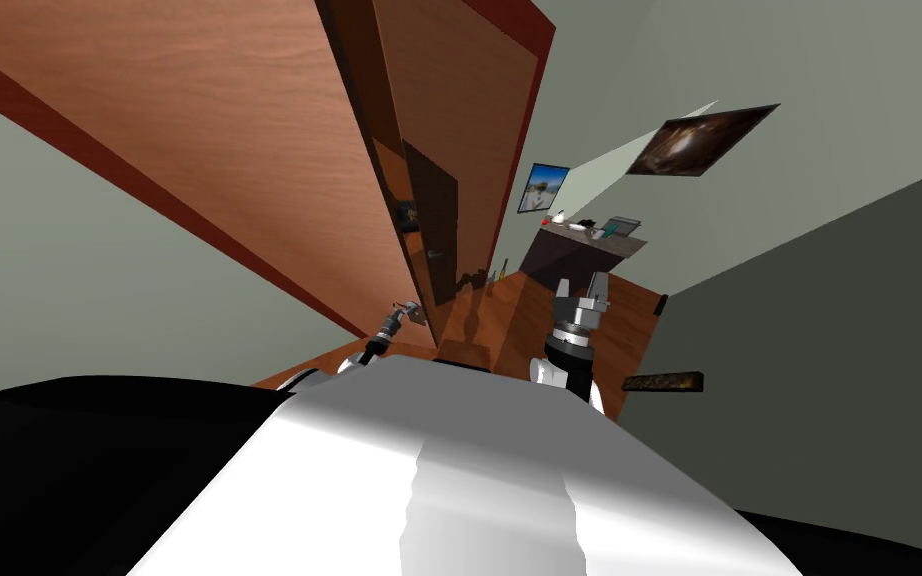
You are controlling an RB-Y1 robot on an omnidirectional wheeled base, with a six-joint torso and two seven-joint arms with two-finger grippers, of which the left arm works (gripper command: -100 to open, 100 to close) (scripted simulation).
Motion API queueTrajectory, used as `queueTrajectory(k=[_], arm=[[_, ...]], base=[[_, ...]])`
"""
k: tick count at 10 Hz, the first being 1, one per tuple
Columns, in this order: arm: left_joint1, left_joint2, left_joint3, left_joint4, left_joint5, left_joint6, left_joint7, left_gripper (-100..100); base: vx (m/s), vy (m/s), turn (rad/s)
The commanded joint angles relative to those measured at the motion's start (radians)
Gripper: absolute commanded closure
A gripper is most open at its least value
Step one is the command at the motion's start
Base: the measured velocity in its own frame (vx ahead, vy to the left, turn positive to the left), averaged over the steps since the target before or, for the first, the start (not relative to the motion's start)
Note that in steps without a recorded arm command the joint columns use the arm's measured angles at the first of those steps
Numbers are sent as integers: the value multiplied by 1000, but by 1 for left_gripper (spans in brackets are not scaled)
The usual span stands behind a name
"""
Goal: Pull the door open
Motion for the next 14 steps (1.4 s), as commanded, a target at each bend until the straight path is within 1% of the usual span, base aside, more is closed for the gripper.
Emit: queueTrajectory(k=[1, 3, 4, 5, 6, 7, 10, 12, 13, 14], arm=[[-18, -7, -26, -9, 8, 23, -8, 100], [-21, -4, -20, -4, 9, 21, -8, 100], [1, 8, -27, 2, 12, -2, 2, 100], [1, 8, -27, 2, 12, -2, 2, 100], [7, 12, -30, 5, 13, -13, 6, 100], [22, 22, -34, 12, 15, -38, 16, 100], [46, 38, -42, 23, 19, -78, 31, 100], [76, 57, -51, 37, 24, -126, 49, 100], [76, 57, -51, 37, 24, -126, 49, 100], [70, 59, -47, 48, 26, -127, 49, 100]], base=[[-215, 114, -88], [-87, 45, -33], [-115, 15, -190], [-118, 18, -114], [-71, 18, -71], [-99, 38, -180], [-122, 32, -140], [-167, 67, -230], [-114, 67, -74], [-41, 19, 8]])
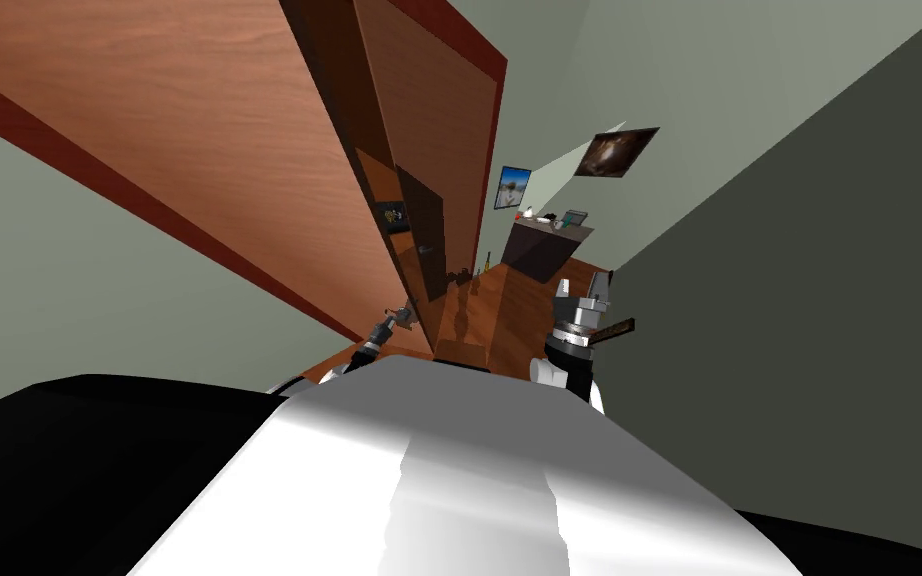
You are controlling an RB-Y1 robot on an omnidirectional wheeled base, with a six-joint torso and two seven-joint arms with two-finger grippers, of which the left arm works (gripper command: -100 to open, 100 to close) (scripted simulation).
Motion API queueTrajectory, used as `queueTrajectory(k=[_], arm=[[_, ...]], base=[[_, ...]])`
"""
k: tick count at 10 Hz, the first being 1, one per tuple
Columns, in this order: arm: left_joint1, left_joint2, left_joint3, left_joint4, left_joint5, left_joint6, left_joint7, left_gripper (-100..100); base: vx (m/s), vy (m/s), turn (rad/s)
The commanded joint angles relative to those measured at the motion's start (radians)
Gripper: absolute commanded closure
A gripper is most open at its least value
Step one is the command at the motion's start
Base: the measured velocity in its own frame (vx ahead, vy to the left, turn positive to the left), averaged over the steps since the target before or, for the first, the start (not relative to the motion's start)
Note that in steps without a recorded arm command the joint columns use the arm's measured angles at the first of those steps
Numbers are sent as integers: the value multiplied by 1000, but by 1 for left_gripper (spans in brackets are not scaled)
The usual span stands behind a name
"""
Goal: Pull the door open
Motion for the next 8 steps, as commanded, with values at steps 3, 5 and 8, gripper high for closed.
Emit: queueTrajectory(k=[3, 5, 8], arm=[[20, 10, -11, 14, 4, -42, 10, 100], [33, 16, -18, 23, 7, -69, 16, 100], [47, 22, -26, 33, 10, -97, 23, 100]], base=[[-178, 63, -194], [-224, 81, -200], [-164, 56, -136]])
